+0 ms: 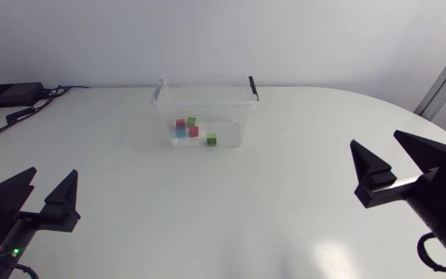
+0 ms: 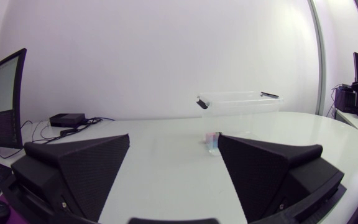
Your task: Place the duplo bricks in the container
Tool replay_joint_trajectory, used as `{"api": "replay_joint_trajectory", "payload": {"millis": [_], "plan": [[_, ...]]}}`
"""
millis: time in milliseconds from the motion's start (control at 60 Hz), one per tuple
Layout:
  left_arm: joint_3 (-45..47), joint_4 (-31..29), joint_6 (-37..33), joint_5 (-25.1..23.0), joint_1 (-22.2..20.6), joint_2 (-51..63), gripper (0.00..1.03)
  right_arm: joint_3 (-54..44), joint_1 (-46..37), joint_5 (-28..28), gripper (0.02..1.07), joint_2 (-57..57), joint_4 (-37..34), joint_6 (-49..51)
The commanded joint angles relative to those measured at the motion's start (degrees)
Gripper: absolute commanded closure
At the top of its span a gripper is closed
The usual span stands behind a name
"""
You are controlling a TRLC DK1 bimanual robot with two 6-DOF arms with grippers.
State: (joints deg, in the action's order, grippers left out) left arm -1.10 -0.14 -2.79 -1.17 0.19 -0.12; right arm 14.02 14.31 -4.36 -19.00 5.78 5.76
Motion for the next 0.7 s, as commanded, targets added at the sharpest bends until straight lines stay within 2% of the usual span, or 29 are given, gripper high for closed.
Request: {"api": "replay_joint_trajectory", "payload": {"millis": [0,550,683], "plan": [[1.05,0.19,0.96,0.26,-0.08,-0.29,0.04,-2.92,-1.93,0.46,0.07,2.58,-1.07,-1.40],[1.10,0.14,2.77,1.16,-0.19,0.12,0.04,-13.94,-14.21,4.33,0.07,18.88,-5.75,-5.73],[1.10,0.14,2.79,1.17,-0.19,0.12,0.04,-14.02,-14.31,4.36,0.07,19.00,-5.78,-5.76]]}}
